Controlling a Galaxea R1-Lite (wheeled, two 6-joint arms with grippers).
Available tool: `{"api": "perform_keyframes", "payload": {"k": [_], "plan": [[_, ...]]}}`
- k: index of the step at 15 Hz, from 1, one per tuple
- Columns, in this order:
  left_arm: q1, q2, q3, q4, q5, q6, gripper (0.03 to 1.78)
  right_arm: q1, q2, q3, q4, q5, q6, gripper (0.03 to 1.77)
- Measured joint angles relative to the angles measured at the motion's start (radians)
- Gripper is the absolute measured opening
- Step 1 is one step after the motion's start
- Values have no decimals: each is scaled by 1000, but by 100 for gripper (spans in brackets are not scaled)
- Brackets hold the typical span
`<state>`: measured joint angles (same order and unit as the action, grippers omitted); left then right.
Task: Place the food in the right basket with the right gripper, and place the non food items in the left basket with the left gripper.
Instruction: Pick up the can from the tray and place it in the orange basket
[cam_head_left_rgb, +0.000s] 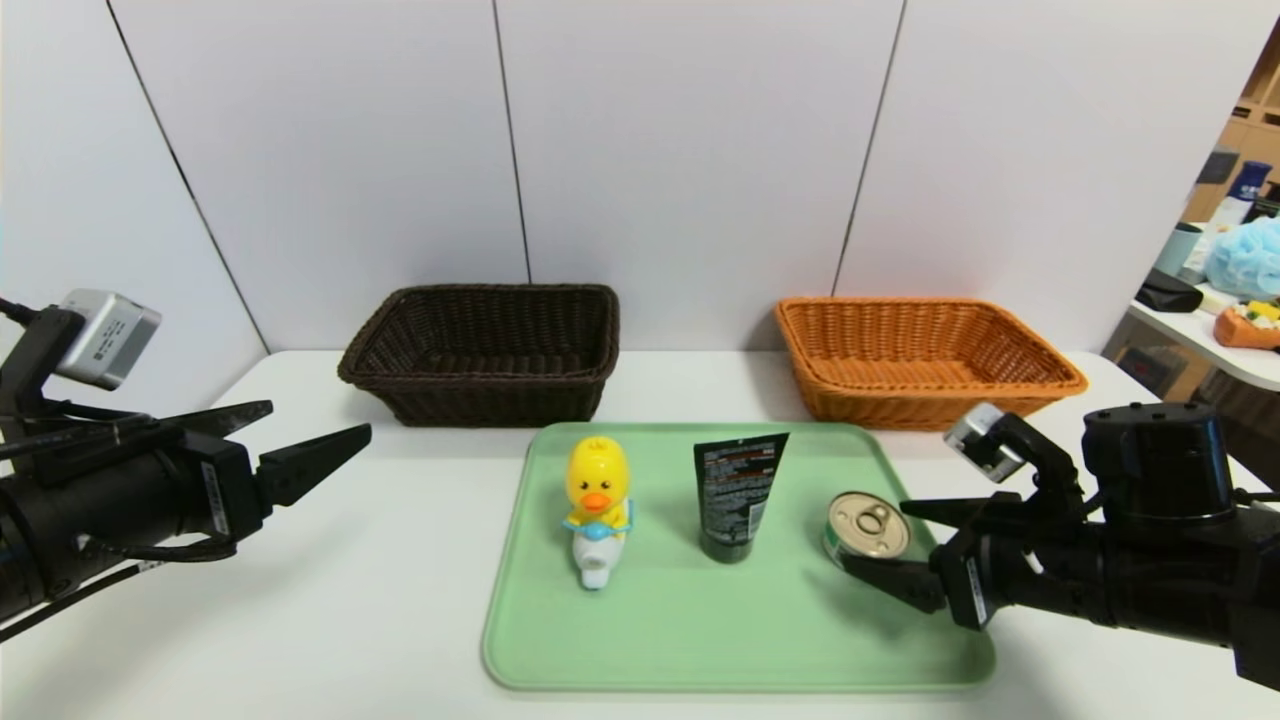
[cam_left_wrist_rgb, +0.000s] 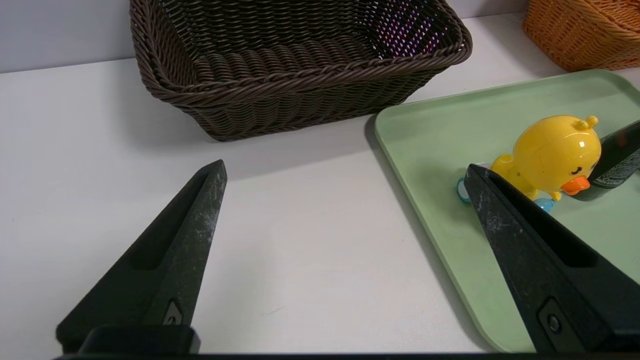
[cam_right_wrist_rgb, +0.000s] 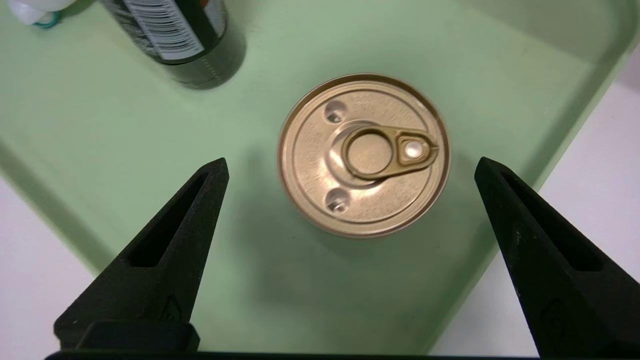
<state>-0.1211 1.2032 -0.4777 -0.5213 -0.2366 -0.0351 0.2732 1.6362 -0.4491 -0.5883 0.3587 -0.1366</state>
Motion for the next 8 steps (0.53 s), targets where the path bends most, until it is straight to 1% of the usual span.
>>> {"api": "perform_keyframes", "payload": {"k": [3,5,8], "plan": [[0,-1,3,0,0,-1,169,-2,43,-66,95,-16,0,170],[0,-2,4,0,0,-13,169,-1,64,-109,156,-39,-1,170],[0,-2,6,0,0,-21,169,0,93,-157,183,-42,-2,170]]}}
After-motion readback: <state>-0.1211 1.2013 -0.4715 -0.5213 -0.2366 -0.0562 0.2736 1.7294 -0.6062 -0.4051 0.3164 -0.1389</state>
